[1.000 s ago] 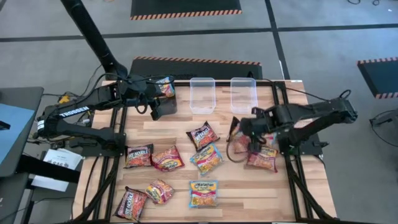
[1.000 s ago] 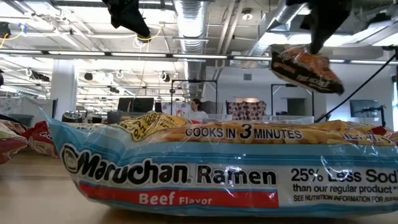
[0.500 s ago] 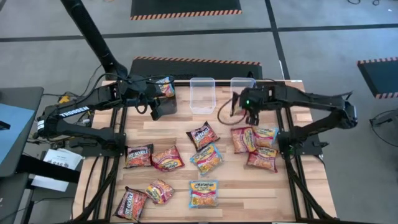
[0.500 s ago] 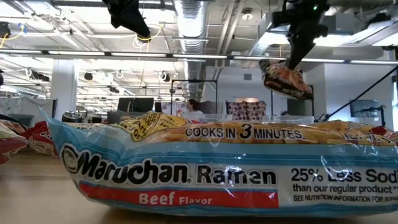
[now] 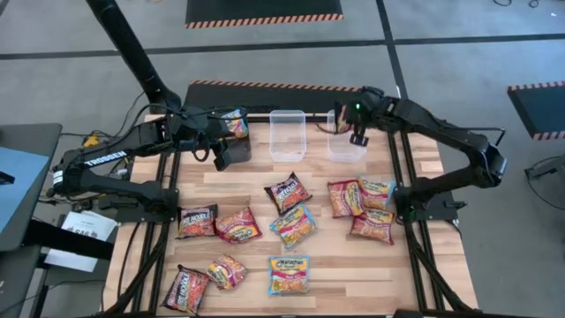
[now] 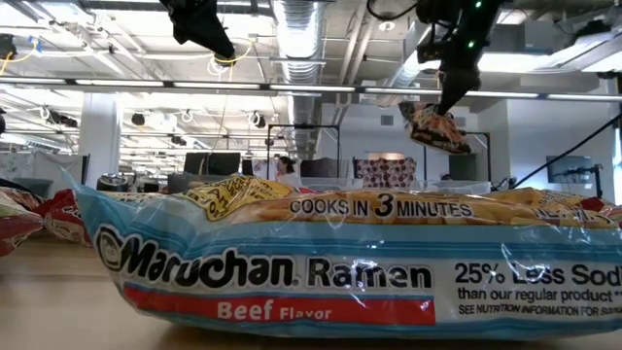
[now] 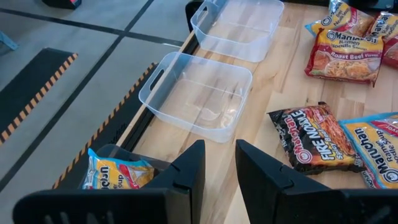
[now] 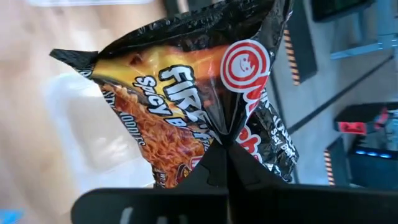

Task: Sort Maruchan noodles
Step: Put the black noodle pack into the right transparent bin

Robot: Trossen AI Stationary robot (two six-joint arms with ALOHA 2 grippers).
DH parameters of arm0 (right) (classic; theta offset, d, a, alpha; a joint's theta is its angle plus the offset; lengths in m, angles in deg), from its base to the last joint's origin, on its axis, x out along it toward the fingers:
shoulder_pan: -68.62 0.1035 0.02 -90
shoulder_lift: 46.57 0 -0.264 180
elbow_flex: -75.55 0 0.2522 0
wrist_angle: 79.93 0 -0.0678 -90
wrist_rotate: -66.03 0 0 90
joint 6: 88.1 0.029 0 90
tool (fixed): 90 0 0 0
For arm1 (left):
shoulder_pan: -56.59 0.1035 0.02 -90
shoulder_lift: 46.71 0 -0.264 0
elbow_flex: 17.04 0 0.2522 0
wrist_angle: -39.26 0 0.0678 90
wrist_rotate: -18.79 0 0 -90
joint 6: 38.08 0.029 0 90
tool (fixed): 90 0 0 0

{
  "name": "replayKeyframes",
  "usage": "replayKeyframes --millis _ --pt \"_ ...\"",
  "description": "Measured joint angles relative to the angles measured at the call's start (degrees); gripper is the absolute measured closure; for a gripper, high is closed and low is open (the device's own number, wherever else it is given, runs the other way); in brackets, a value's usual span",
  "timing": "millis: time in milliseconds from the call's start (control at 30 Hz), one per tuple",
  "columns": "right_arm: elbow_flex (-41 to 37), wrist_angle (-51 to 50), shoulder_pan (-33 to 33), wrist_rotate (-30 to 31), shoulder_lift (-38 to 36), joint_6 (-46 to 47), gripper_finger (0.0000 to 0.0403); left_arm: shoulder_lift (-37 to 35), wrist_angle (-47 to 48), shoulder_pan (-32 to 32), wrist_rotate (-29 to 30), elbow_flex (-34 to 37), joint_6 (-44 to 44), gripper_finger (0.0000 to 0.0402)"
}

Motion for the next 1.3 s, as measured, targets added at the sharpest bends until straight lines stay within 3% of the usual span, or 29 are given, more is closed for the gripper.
replayKeyframes --millis 400,967,1300 --pt "-0.02 8.13 -8.68 -0.39 10.26 -6.46 0.04 0.0 -0.01 0.0 0.0 0.01 0.01 0.0324" --pt "-0.02 11.27 -9.69 1.33 20.68 -5.79 0.04 0.0 0.05 0.01 0.0 0.01 -1.43 0.0324" --pt "0.11 13.7 -10.34 2.58 22.83 -3.34 0.04 0.0 0.05 0.01 0.0 0.01 -1.53 0.0324"
